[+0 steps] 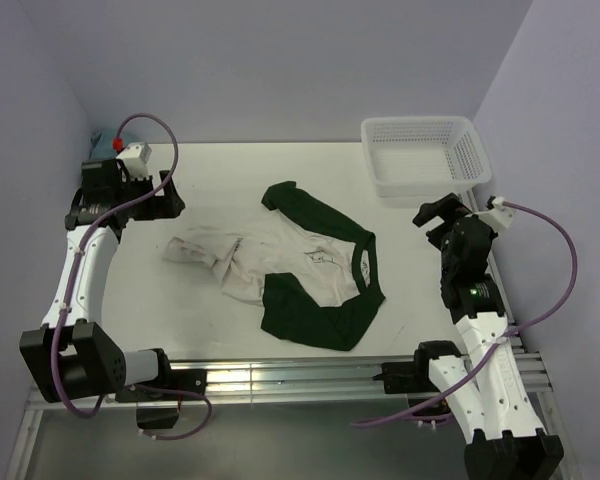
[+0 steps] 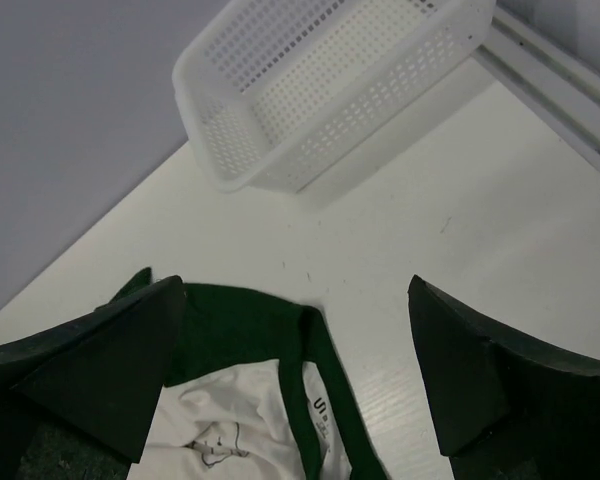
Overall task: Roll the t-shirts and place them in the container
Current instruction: Flatten the tshirt
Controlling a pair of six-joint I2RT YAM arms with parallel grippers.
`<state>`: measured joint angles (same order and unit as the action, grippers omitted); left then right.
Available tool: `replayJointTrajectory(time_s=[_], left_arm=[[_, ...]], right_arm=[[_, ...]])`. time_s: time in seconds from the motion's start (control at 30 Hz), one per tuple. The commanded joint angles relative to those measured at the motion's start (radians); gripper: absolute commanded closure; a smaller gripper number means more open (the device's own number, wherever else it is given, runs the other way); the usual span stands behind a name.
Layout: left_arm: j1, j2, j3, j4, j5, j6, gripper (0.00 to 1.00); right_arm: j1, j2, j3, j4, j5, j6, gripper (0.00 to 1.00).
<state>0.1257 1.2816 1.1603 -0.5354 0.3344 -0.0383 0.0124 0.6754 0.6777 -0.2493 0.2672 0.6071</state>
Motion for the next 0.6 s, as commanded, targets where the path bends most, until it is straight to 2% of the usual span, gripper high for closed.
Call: replayJointTrajectory(time_s=[0.0, 0.07, 0.17, 0.27, 0.37, 0.5, 0.57], left_arm=[[0.000, -0.053, 0.002, 0.009, 0.009, 0.032, 0.01], [0.000, -0.057, 0.002, -0.018, 0.020, 0.078, 0.01], [-0.004, -0.047, 0.009, -0.101, 0.078, 0.146, 0.03], [-0.040, -0.018, 0.021, -0.181, 0.106, 0.205, 0.09], [-0.107, -0.031, -0.048, -0.176, 0.054, 0.247, 0.12], [-0.271, -0.036, -0.096, -0.124, -0.043, 0.224, 0.14], [-0.343, 0.002, -0.099, -0.115, -0.084, 0.207, 0.19]], right_arm=[[-0.005, 0.006, -0.010, -0.019, -0.034, -0.021, 0.00], [-0.005, 0.012, -0.012, -0.039, -0.129, -0.021, 0.00], [0.033, 0.030, -0.043, -0.028, -0.224, 0.005, 0.07], [0.200, 0.084, -0.050, -0.062, -0.139, 0.043, 0.13], [0.358, 0.136, -0.079, -0.039, -0.097, 0.104, 0.20], [0.558, 0.239, -0.076, -0.036, 0.024, 0.207, 0.25], [0.636, 0.330, -0.031, -0.061, 0.073, 0.233, 0.26]])
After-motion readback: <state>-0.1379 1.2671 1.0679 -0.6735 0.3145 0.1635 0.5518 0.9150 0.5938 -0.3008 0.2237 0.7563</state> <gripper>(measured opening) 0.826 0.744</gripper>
